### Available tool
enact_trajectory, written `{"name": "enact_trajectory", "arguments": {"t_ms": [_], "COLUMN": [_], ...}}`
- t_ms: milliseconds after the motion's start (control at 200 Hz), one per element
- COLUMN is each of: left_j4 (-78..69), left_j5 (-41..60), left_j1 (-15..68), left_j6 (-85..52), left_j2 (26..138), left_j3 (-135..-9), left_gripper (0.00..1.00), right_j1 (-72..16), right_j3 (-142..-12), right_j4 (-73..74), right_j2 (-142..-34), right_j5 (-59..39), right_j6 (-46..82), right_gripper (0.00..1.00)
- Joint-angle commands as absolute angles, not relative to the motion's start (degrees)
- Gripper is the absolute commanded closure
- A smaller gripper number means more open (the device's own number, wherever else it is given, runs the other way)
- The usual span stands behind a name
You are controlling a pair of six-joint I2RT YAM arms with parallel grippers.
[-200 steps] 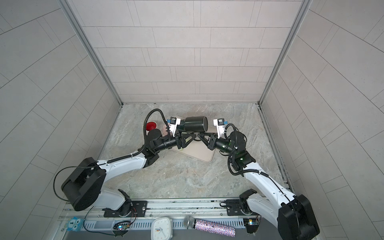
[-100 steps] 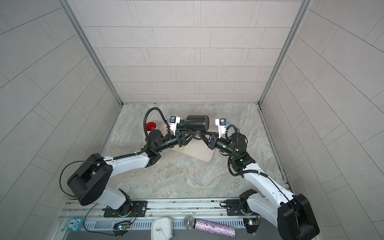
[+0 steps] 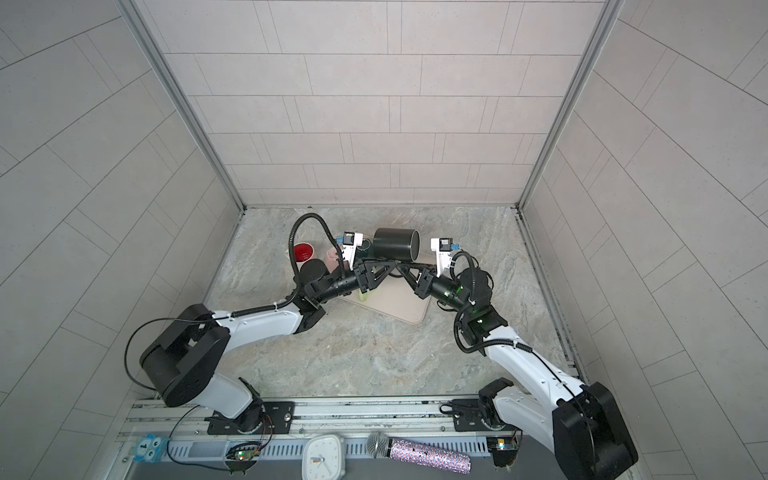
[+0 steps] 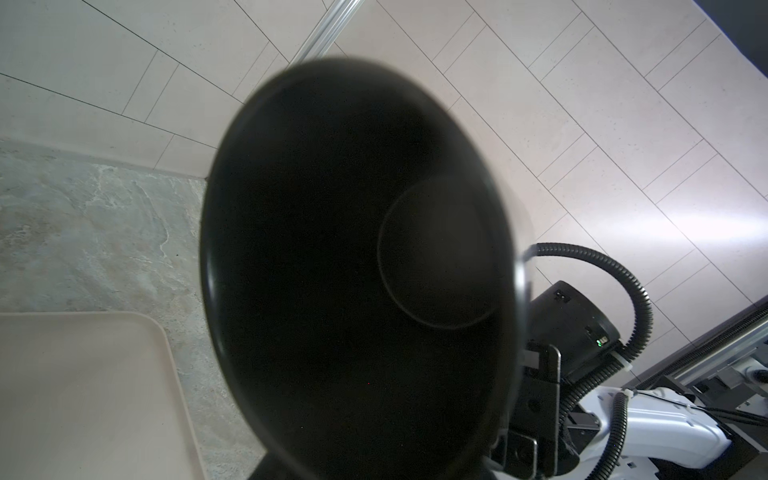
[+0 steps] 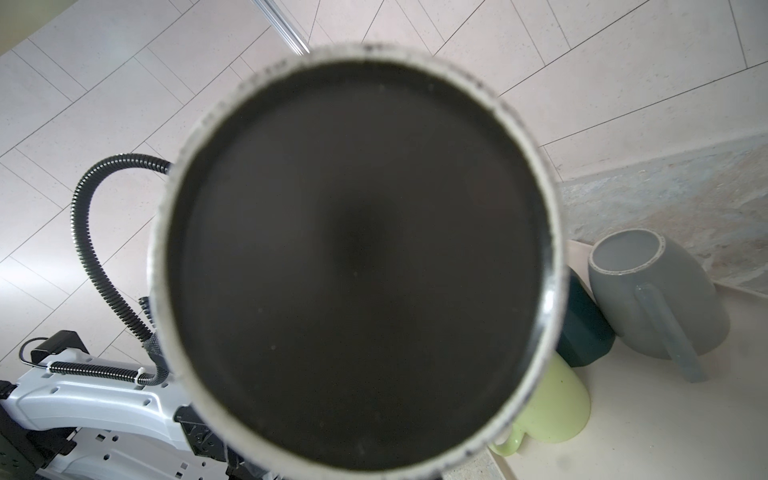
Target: Turn the mug right side up
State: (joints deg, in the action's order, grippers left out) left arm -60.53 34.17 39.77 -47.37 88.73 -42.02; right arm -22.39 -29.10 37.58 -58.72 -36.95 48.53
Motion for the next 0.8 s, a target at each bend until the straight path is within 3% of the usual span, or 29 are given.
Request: {"name": "enact_trajectory", "arguments": {"t_ms": [0, 340, 435, 796], "left_j4": [-66.75, -67.0, -66.94, -70.98], "left_j5": [33.79, 33.7, 33.89, 34.9], "left_j1": [40.27, 40.25, 40.25, 40.25], "left_j6": [-47.29, -47.64, -47.73, -50.35], "left_j2": [88.23, 87.01, 86.72, 85.28], "left_j3": [-44.08, -44.31, -44.3, -44.29], "left_gripper": [0.56, 0.69, 0.82, 0.83], "right_j1": [-23.2, -23.46, -23.47, -23.47], "right_j3": [-29.08, -28.09, -28.03, -27.91], "right_j4": [42.84, 41.93, 41.85, 42.32], "right_j2": [-58.36, -58.96, -59.41, -62.54], "right_j5": [-37.34, -35.6, -35.25, -34.82], "right_j6": [48.53, 46.9, 46.61, 46.07], "right_gripper": [1.0, 1.0, 1.0, 1.0]}}
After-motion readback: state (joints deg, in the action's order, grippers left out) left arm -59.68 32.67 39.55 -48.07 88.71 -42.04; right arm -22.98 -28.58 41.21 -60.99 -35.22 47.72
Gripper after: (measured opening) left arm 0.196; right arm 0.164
